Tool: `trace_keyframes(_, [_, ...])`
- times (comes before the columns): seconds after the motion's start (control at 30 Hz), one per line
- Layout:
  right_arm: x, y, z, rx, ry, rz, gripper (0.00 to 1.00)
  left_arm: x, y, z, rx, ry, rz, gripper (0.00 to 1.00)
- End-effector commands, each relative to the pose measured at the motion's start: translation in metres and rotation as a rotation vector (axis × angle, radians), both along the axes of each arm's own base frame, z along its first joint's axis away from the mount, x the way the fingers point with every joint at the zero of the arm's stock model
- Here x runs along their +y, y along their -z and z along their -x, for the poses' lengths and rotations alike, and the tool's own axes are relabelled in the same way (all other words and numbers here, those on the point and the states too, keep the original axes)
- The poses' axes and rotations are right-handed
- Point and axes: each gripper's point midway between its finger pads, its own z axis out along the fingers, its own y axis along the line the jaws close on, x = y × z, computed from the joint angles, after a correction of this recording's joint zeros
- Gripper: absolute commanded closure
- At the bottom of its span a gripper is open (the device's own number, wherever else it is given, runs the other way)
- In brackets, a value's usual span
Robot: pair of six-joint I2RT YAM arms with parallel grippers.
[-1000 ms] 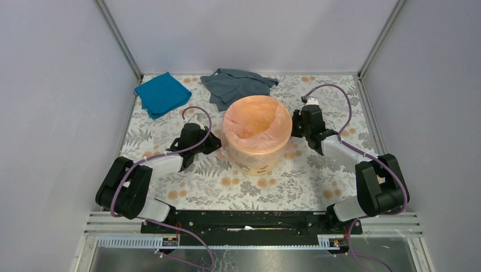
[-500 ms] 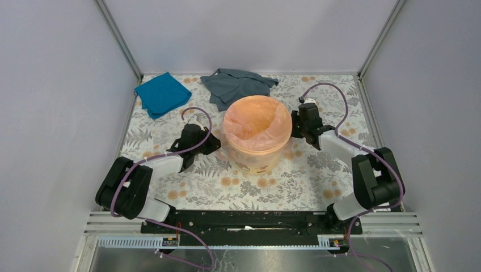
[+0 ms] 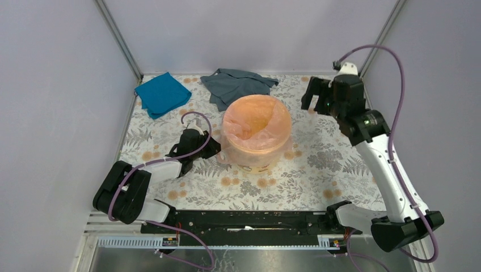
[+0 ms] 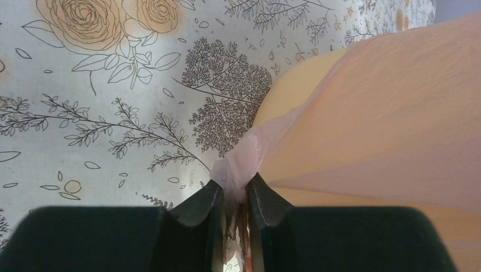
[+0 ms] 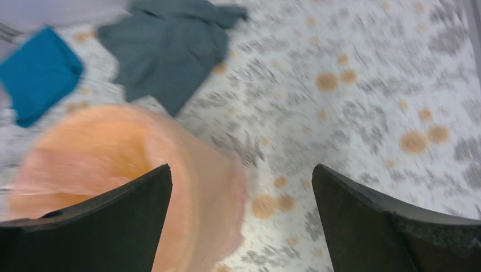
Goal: Put the trash bags into the trash bin
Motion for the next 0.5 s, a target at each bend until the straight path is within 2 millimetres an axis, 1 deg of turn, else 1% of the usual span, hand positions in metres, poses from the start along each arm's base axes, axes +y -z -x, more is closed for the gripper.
trace_keyframes(0.0, [0.056,-0.047,0.003,-0.016,-0.256,-0.058,0.00,-0.001,-0.010,-0.002,-0.061,0.010,0.004,0.74])
trace_keyframes(0.07, [0.101,-0.047,0.005,0.003,-0.383,-0.012,0.00,-0.001,-0.010,-0.002,-0.061,0.011,0.004,0.73])
trace_keyframes(0.13, [0.138,-0.028,0.010,0.089,-0.483,0.030,0.00,-0.001,-0.010,-0.002,-0.064,0.011,0.003,0.72])
trace_keyframes(0.17, [0.155,-0.015,0.016,0.146,-0.530,0.038,0.00,-0.001,-0.011,-0.002,-0.068,0.013,0.004,0.71])
trace_keyframes(0.2, [0.167,0.001,0.019,0.203,-0.561,0.058,0.00,-0.001,-0.011,-0.001,-0.070,0.014,0.004,0.71])
trace_keyframes(0.27, [0.178,0.031,0.022,0.277,-0.570,0.128,0.00,-0.002,-0.012,-0.001,-0.077,0.016,0.006,0.70])
trace_keyframes(0.33, [0.183,0.059,0.023,0.328,-0.572,0.187,0.00,-0.002,-0.014,-0.001,-0.083,0.019,0.009,0.70])
trace_keyframes(0.4, [0.187,0.082,0.022,0.366,-0.581,0.203,0.01,-0.003,-0.014,0.000,-0.087,0.024,0.013,0.70])
trace_keyframes(0.47, [0.189,0.105,0.017,0.388,-0.580,0.230,0.02,-0.005,-0.016,0.000,-0.093,0.029,0.017,0.69])
